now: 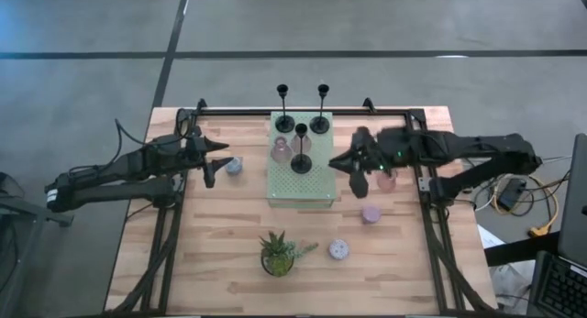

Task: Pick & Place candle stick holders
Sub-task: Put the pink glass candle on the shelf

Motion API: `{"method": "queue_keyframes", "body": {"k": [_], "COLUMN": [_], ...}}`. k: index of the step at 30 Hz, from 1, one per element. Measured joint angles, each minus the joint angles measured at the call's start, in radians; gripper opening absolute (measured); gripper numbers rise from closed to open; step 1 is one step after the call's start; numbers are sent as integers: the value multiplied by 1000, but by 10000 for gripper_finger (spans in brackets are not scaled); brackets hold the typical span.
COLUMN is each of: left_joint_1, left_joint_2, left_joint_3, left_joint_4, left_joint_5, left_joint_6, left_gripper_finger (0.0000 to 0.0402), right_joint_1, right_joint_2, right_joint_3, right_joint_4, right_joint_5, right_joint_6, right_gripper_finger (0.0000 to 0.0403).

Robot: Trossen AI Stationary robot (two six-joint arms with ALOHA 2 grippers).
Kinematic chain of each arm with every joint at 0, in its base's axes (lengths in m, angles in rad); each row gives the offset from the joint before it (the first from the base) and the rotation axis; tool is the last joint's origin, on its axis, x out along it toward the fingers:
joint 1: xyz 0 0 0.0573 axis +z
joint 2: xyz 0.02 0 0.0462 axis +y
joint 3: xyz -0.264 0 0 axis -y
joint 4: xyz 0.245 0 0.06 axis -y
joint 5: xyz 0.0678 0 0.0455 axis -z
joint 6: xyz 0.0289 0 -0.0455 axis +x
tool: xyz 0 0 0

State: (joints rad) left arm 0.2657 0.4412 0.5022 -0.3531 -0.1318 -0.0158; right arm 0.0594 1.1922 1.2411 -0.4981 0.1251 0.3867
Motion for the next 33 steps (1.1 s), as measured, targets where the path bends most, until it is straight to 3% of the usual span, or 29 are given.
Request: {"method": "queue_keyframes", "body": {"k": [4, 9, 15, 18, 24, 28, 33], "left_joint_1": [0, 0, 0, 1, 0, 0, 0], "left_joint_2": [0, 0, 0, 0, 0, 0, 0], "left_joint_3": [0, 0, 0, -1, -1, -1, -1], "left_joint_4": [1, 1, 1, 1, 1, -1, -7], "left_joint_5": [0, 0, 0, 0, 0, 0, 0], "left_joint_6": [0, 0, 0, 0, 0, 0, 0], "left_gripper_finger": [216, 216, 216, 216, 216, 216, 216], "right_joint_1": [151, 370, 633, 719, 776, 768, 750], "right_joint_2": [3, 5, 55, 111, 277, 325, 403], "right_joint_3": [107, 207, 221, 217, 215, 137, 30], "right_joint_4": [-237, -383, -544, -699, -1081, -1073, -1067], "right_joint_5": [233, 497, 794, 889, 847, 717, 627], "right_joint_6": [198, 496, 880, 1115, 1599, 1697, 1873], "right_gripper_finger": [34, 34, 34, 34, 34, 34, 34]}}
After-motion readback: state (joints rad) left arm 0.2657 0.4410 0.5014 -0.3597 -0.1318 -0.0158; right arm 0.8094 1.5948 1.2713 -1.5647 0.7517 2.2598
